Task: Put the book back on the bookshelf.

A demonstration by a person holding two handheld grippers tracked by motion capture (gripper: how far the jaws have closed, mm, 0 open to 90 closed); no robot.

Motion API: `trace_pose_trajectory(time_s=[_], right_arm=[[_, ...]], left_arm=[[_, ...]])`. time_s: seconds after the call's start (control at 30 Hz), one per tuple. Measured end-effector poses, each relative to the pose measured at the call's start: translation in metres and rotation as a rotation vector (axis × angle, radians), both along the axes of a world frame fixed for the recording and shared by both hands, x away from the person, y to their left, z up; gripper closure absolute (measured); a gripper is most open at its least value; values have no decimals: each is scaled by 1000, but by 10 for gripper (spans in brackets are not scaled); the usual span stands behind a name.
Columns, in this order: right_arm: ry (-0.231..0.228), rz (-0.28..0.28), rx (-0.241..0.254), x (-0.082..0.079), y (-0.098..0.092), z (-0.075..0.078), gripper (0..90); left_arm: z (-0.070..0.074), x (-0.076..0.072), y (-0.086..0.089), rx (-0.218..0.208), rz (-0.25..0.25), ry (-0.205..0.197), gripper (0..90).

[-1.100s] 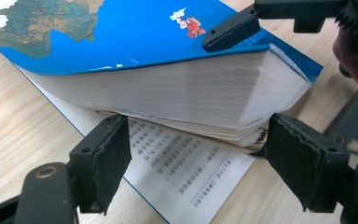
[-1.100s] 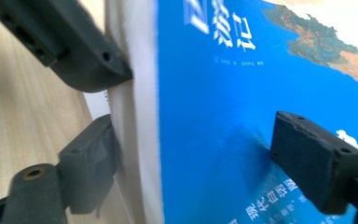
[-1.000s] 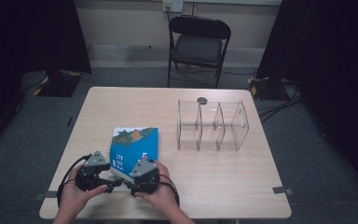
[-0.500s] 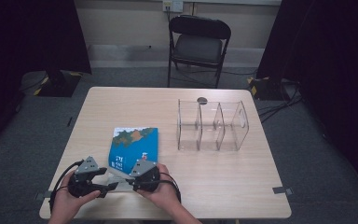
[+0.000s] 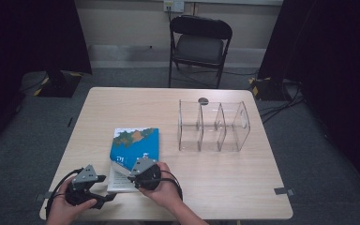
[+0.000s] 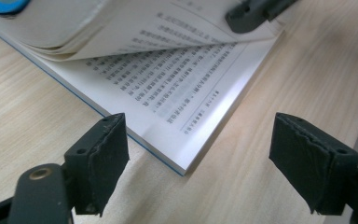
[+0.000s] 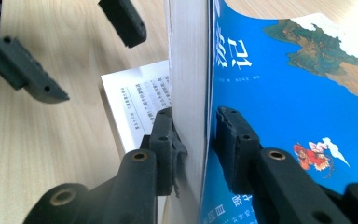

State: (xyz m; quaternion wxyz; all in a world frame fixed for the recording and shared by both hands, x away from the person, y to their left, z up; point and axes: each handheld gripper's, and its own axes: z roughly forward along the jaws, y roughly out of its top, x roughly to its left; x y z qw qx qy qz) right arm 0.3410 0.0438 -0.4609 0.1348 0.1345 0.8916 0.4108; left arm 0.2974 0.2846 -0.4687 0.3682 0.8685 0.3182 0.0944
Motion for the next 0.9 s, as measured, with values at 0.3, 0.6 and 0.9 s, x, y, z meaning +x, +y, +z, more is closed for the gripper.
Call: trace_pose_trajectory(time_s=[0.3, 0.6, 0.9], right_arm=[[42, -21, 0, 5, -2, 14, 715], [92, -39, -9, 13, -5, 30, 730], [120, -53, -12, 18, -7, 42, 736]], left_arm=[[-2, -5, -6, -30, -30, -1, 200], [0, -6, 1, -43, -13, -13, 193], [-3, -5, -1, -49, -34, -6, 169]])
